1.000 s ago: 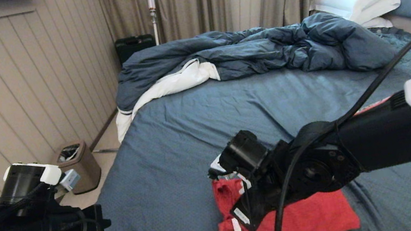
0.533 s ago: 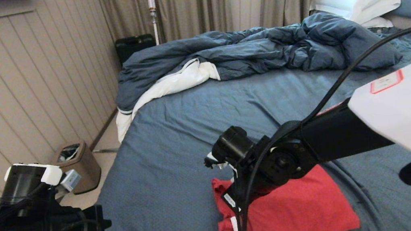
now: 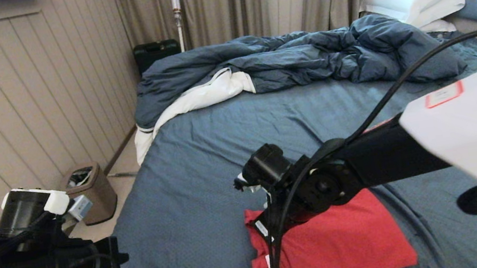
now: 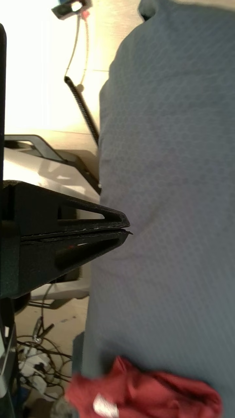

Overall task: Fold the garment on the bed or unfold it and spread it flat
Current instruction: Fold the red T-shirt, then unford the red T-shirt

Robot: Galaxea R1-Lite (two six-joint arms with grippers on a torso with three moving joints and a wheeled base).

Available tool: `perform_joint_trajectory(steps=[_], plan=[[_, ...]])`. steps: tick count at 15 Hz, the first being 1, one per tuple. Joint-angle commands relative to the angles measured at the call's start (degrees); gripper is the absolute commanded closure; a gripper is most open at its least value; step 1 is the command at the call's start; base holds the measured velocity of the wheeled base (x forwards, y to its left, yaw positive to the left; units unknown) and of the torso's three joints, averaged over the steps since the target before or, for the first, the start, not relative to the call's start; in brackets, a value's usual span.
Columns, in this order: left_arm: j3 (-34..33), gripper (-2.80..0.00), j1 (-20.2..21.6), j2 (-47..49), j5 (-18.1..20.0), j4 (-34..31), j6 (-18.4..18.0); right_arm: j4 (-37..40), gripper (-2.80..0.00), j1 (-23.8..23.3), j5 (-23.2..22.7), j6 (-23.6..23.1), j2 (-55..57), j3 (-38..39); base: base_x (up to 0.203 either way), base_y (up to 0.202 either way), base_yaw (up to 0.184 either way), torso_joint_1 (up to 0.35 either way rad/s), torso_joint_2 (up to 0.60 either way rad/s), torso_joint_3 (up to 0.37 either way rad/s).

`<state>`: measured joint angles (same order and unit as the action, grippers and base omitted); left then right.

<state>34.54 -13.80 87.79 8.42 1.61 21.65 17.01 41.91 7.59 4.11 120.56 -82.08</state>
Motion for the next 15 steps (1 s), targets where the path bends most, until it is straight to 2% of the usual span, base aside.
perform_joint_trajectory(steps=[1,4,6,8,10,12,13,15], plan=[[-0.04,0.0,-0.02,-4.09,0.02,-0.06,0.17,0.19,0.0,-0.81,0.12,0.09,-9.39,1.55,0.0,0.0,0.0,0.0,0.0,0.0],[-0.4,0.0,-0.22,-14.81,-0.34,-1.22,-0.27,0.41,0.0,-3.29,0.57,0.02,-25.45,5.96,0.0,0.0,0.0,0.0,0.0,0.0],[-0.49,0.0,1.35,-23.35,-0.66,-3.97,-2.52,0.49,0.0,-5.98,1.78,-0.08,-36.89,11.03,0.0,0.0,0.0,0.0,0.0,0.0],[-1.28,0.0,6.12,-32.18,-0.62,-8.33,-6.43,0.56,0.0,-10.57,3.22,-0.22,-48.9,18.09,0.0,0.0,0.0,0.0,0.0,0.0],[-3.97,0.0,13.36,-40.66,-0.16,-11.67,-9.72,1.54,0.0,-17.27,4.18,-0.26,-61.37,26.73,0.0,0.0,0.0,0.0,0.0,0.0],[-9.52,0.0,18.34,-48.59,2.32,-13.43,-13.09,2.7,0.0,-25.55,4.77,-0.33,-72.76,36.0,0.0,0.0,0.0,0.0,0.0,0.0],[-12.42,0.0,19.5,-52.8,4.53,-15.06,-14.84,3.1,0.0,-29.85,5.0,-0.39,-78.19,40.79,0.0,0.0,0.0,0.0,0.0,0.0],[-16.52,0.0,20.62,-60.07,11.01,-21.79,-16.93,3.68,0.0,-36.5,5.28,-0.58,-87.61,49.38,0.0,0.0,0.0,0.0,0.0,0.0]])
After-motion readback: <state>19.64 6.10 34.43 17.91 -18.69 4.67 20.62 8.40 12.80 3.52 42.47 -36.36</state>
